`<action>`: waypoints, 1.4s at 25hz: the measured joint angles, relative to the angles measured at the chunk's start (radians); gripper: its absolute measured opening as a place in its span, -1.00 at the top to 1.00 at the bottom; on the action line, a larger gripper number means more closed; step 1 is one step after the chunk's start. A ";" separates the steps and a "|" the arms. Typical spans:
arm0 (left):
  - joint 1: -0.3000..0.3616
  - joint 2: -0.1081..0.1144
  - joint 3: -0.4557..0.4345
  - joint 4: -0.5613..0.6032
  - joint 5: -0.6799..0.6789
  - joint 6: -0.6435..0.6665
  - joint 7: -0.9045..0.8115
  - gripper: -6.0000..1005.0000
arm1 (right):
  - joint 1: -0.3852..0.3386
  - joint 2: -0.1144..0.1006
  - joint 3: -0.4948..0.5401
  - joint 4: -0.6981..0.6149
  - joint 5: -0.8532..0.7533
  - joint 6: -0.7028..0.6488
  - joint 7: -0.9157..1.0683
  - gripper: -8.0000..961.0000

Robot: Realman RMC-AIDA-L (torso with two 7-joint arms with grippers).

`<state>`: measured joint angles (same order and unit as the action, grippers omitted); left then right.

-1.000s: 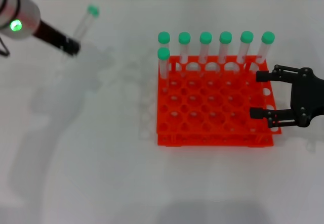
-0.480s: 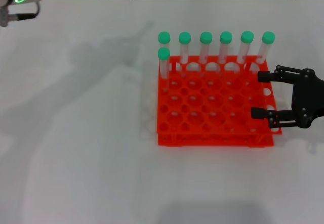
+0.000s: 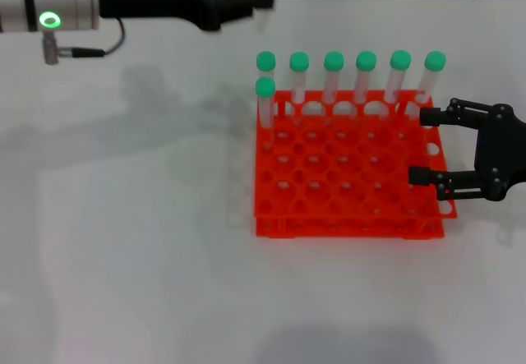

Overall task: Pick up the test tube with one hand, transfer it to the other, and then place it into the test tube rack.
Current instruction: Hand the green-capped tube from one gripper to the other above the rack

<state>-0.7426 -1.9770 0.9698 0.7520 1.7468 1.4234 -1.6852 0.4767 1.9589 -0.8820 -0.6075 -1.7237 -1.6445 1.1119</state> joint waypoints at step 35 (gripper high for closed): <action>-0.112 -0.092 0.021 -0.141 0.246 -0.013 0.227 0.61 | 0.131 0.062 0.118 0.281 0.262 0.020 0.019 -0.78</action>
<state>-0.8543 -2.0692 0.9905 0.6113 1.9927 1.4107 -1.4583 0.6076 2.0211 -0.7635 -0.3267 -1.4617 -1.6248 1.1307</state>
